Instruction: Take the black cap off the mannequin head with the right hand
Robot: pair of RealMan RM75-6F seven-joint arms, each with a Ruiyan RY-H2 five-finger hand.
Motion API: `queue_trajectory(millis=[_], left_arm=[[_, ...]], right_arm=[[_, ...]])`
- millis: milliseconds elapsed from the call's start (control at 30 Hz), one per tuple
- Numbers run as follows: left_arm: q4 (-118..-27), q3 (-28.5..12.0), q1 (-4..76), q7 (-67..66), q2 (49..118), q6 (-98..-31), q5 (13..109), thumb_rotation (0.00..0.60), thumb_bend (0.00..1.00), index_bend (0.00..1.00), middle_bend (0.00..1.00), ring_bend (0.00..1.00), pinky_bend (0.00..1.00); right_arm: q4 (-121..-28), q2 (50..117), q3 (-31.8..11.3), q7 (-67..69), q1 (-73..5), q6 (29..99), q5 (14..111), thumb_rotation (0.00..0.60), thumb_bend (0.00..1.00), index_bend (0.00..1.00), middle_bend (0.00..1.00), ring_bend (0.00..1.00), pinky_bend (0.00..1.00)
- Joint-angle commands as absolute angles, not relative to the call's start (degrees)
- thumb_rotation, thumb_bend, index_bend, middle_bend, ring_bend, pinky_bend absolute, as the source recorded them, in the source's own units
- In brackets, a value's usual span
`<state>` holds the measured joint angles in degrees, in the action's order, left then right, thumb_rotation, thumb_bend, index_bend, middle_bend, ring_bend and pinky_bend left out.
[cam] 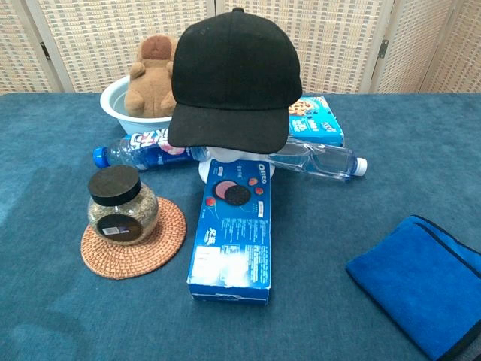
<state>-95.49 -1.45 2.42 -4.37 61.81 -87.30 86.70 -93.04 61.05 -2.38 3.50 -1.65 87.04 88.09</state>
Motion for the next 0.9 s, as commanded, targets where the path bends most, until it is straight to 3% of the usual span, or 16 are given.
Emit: queue_trajectory(millis=[33,400,900], left_arm=[[-95.52,-1.44,2.41,-4.39,61.83,-87.33,86.74,0.6,0.2,0.02,0.0,0.0,0.0],[-95.4,-1.35,2.2,-4.09,61.76,-87.71,86.99,0.6,0.2,0.02,0.0,0.0,0.0],[-95.87,-1.59,2.71,-4.74,61.69,-87.29,87.03,0.6,0.2,0.02,0.0,0.0,0.0]], right_arm=[[-93.02,61.04,-2.35,3.53,-1.59,87.12,88.14,0.6,0.0,0.25,0.25,0.09,0.04],[-93.08,60.99,-2.33,3.49,-2.43,86.53,89.33,0.6,0.0,0.25,0.25,0.09,0.04],[-96.69,61.47,-3.29,-0.96,-11.3,79.99,97.84,0.6,0.0,0.25,0.25,0.09,0.04]])
